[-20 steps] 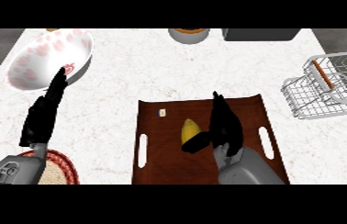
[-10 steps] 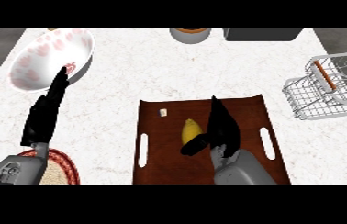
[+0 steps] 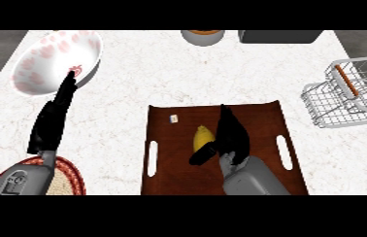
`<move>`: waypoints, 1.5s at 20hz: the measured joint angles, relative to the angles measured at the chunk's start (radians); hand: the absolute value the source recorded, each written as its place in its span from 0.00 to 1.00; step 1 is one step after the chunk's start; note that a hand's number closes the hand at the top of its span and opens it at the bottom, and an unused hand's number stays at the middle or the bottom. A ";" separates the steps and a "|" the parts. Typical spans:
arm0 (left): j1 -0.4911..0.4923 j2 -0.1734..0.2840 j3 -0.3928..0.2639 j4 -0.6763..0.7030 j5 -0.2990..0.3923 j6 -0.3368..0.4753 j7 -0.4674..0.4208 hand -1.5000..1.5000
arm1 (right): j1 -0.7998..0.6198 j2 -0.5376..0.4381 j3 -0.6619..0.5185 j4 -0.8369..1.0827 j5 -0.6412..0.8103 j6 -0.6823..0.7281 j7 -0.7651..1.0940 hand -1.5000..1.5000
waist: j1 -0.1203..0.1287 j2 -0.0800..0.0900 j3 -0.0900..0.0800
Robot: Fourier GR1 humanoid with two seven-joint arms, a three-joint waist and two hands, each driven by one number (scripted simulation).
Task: Pick the lemon from the tray and place it in the tiered basket
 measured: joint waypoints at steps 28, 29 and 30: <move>0.006 -0.017 0.059 0.013 -0.025 -0.045 -0.003 0.50 | 0.027 -0.142 0.295 -0.074 -0.076 0.045 -0.249 1.00 | -0.012 -0.009 -0.001; 0.004 -0.012 0.062 0.012 -0.023 -0.049 0.001 0.50 | 0.048 -0.177 0.321 -0.119 -0.070 0.060 -0.277 1.00 | -0.015 -0.009 0.000; 0.005 -0.009 0.065 0.004 -0.022 -0.051 0.007 0.50 | 0.066 -0.213 0.339 -0.175 -0.059 0.070 -0.292 1.00 | -0.017 -0.009 0.000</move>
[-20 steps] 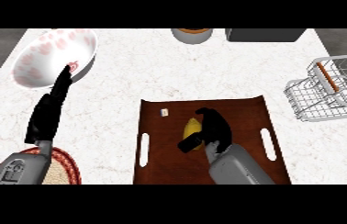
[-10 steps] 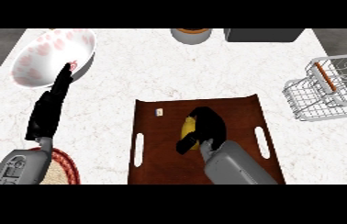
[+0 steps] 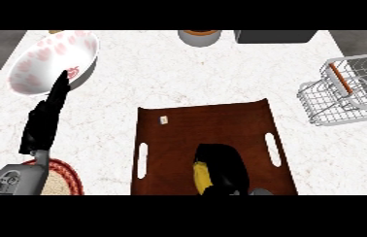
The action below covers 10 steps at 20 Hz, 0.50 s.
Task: Pick the lemon from the tray and place it in the tiered basket
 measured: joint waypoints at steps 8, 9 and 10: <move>0.020 -0.006 0.014 0.009 -0.005 0.002 -0.021 0.50 | 0.090 -0.174 -0.075 -0.453 0.102 -0.075 -0.032 1.00 | -0.020 -0.001 0.001; 0.021 -0.002 0.020 0.009 -0.003 0.000 -0.022 0.50 | 0.092 -0.193 -0.100 -0.500 0.121 -0.083 -0.029 1.00 | -0.020 -0.001 0.001; 0.033 -0.004 0.017 0.000 -0.004 -0.001 -0.024 0.50 | 0.092 -0.205 -0.123 -0.546 0.139 -0.088 -0.023 1.00 | -0.017 -0.002 0.001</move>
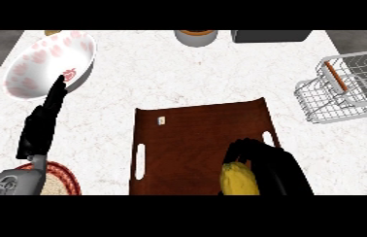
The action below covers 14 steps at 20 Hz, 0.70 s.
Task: Pick the lemon from the tray and place it in the tiered basket
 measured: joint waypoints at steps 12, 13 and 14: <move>-0.019 -0.031 -0.007 0.003 -0.027 -0.002 0.000 0.50 | -0.154 -0.175 -0.427 -0.179 -0.020 0.197 0.069 1.00 | 0.018 0.007 -0.001; -0.028 -0.031 -0.007 -0.002 -0.029 -0.002 0.013 0.50 | -0.179 -0.183 -0.467 -0.169 -0.053 0.222 0.064 1.00 | 0.020 0.007 0.000; -0.029 -0.025 0.003 0.002 -0.023 -0.011 0.006 0.50 | -0.195 -0.192 -0.504 -0.167 -0.089 0.249 0.064 1.00 | 0.020 0.008 -0.001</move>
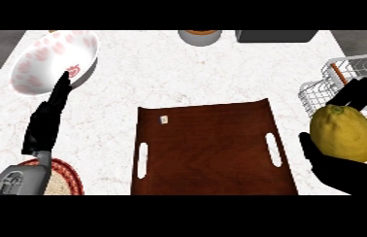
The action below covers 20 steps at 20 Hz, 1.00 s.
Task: Pick the lemon from the tray and place it in the tiered basket
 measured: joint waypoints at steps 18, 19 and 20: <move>-0.012 -0.018 0.017 -0.028 -0.027 -0.031 0.031 0.50 | -0.037 -0.186 -0.311 0.398 -0.041 0.124 -0.452 1.00 | 0.018 0.007 0.001; -0.007 -0.028 0.010 -0.027 -0.033 -0.027 0.024 0.50 | -0.037 -0.196 -0.313 0.435 -0.015 0.115 -0.479 1.00 | 0.018 0.008 0.001; -0.008 -0.033 0.010 -0.027 -0.035 -0.027 0.024 0.50 | -0.045 -0.202 -0.321 0.481 0.002 0.102 -0.513 1.00 | 0.019 0.007 0.001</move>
